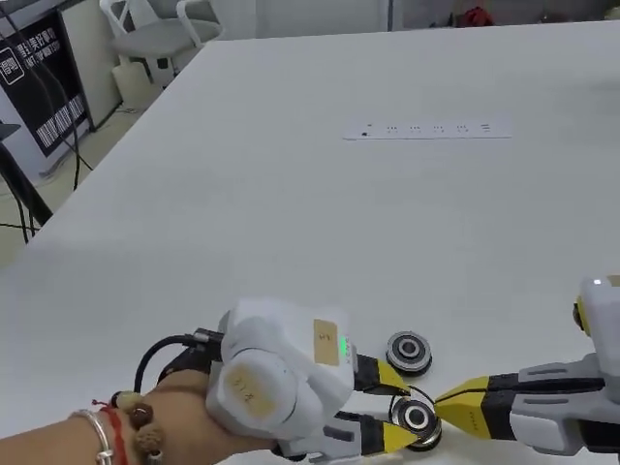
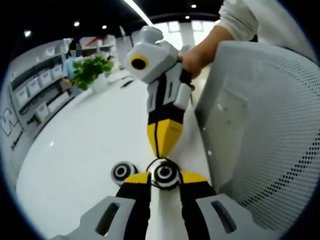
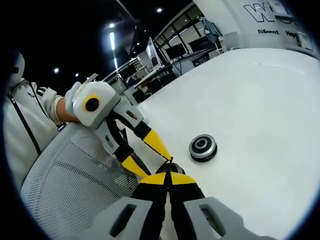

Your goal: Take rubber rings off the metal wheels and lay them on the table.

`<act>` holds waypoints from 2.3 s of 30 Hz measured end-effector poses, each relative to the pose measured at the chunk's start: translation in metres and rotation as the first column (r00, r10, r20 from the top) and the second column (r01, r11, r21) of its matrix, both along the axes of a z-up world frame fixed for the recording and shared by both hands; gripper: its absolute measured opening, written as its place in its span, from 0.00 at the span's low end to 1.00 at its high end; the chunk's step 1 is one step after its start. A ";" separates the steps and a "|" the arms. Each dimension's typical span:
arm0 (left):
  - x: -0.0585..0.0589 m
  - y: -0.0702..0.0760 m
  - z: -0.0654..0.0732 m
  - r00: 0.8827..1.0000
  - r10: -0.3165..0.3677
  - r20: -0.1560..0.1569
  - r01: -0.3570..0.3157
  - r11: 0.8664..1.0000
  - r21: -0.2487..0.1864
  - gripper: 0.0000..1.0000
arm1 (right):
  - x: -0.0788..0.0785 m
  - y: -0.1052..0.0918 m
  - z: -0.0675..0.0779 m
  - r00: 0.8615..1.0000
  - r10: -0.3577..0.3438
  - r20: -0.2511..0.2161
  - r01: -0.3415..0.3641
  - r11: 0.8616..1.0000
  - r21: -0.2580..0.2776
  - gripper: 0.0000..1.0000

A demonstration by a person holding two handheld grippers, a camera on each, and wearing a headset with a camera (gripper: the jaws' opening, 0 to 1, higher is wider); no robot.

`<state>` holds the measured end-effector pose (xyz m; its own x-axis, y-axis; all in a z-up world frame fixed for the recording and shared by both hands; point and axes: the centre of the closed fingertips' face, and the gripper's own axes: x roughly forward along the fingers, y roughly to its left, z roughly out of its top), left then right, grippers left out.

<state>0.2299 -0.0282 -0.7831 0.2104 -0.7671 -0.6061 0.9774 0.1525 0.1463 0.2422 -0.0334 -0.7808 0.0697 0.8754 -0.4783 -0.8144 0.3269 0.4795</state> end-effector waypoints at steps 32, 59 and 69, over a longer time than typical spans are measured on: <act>-0.004 0.071 0.085 0.979 0.204 -0.017 -0.205 0.972 -0.115 0.77 | 0.005 -0.023 0.063 0.991 -0.114 0.064 0.110 0.992 0.066 0.00; -0.008 0.149 0.073 0.891 0.451 -0.053 -0.453 0.879 -0.144 0.83 | 0.012 -0.001 0.103 0.991 -0.098 0.093 0.086 0.988 0.126 0.00; -0.006 0.160 0.070 0.868 0.494 -0.055 -0.496 0.854 -0.158 0.84 | 0.009 0.031 0.096 0.996 -0.027 0.089 0.017 0.993 0.118 0.00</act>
<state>0.2243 0.1316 -0.7128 0.5823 -0.6505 -0.4875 0.7677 0.6374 0.0664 0.2508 -0.0027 -0.6844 0.1279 0.9229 -0.3631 -0.8494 0.2909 0.4402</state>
